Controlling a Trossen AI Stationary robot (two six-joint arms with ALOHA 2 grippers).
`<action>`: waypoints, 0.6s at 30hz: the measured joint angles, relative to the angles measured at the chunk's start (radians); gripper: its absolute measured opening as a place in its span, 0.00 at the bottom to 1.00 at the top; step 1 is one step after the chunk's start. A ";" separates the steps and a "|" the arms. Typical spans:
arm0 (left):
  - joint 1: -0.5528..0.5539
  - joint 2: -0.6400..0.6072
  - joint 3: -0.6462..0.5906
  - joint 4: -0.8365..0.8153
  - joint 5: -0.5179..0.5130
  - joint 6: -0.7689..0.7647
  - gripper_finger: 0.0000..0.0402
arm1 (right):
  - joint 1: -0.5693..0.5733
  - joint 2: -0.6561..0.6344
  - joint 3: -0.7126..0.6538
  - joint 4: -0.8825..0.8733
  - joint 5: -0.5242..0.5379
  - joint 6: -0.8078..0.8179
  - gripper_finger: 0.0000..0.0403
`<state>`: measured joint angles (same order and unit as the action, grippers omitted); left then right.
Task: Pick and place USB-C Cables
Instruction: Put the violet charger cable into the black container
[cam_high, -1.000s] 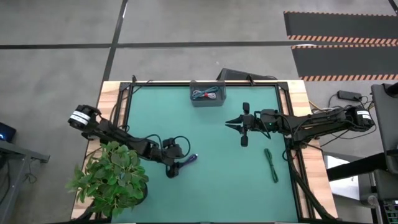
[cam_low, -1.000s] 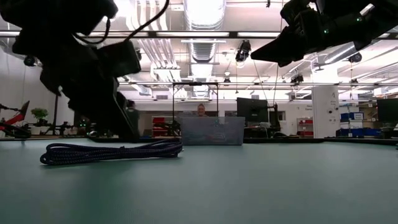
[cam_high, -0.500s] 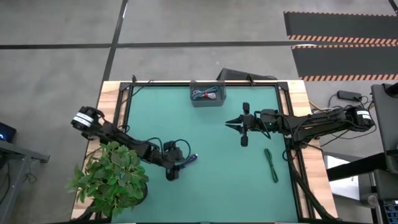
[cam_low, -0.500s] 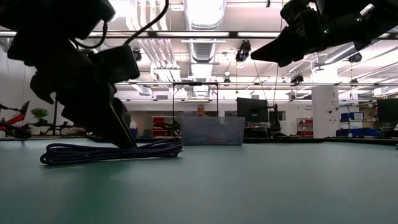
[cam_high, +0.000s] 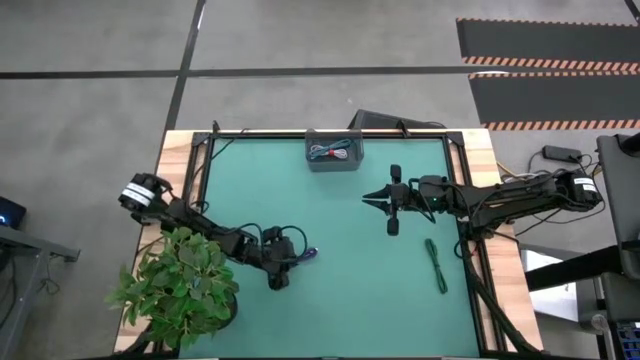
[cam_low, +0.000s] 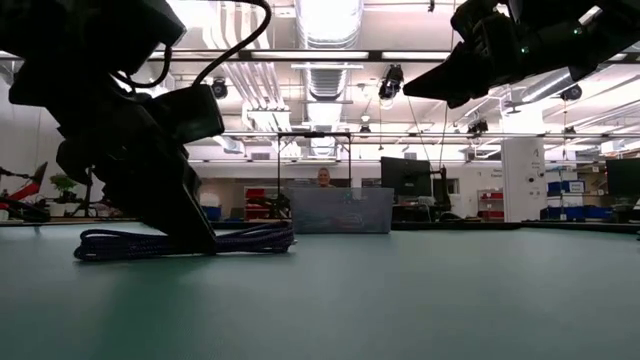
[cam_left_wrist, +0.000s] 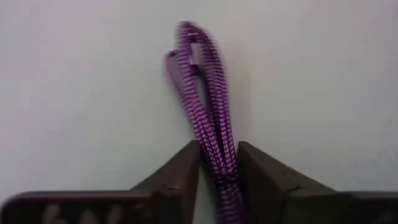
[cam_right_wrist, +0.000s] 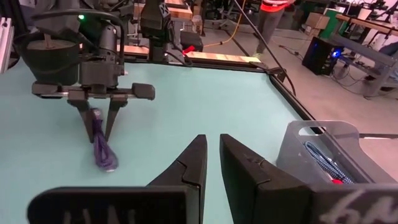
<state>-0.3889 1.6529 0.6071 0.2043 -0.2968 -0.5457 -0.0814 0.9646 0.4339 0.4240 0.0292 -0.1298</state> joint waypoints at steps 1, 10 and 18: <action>0.000 -0.002 -0.002 -0.001 -0.002 -0.001 0.18 | 0.000 0.000 0.000 0.000 0.000 -0.001 0.08; 0.013 -0.065 -0.037 0.085 -0.071 -0.009 0.04 | 0.000 0.000 -0.015 -0.004 0.000 -0.011 0.08; 0.032 -0.196 -0.047 0.088 -0.078 0.147 0.04 | 0.000 0.000 -0.018 0.008 -0.003 0.004 0.08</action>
<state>-0.3569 1.4569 0.5598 0.2924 -0.3752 -0.3991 -0.0814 0.9646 0.4164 0.4320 0.0261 -0.1253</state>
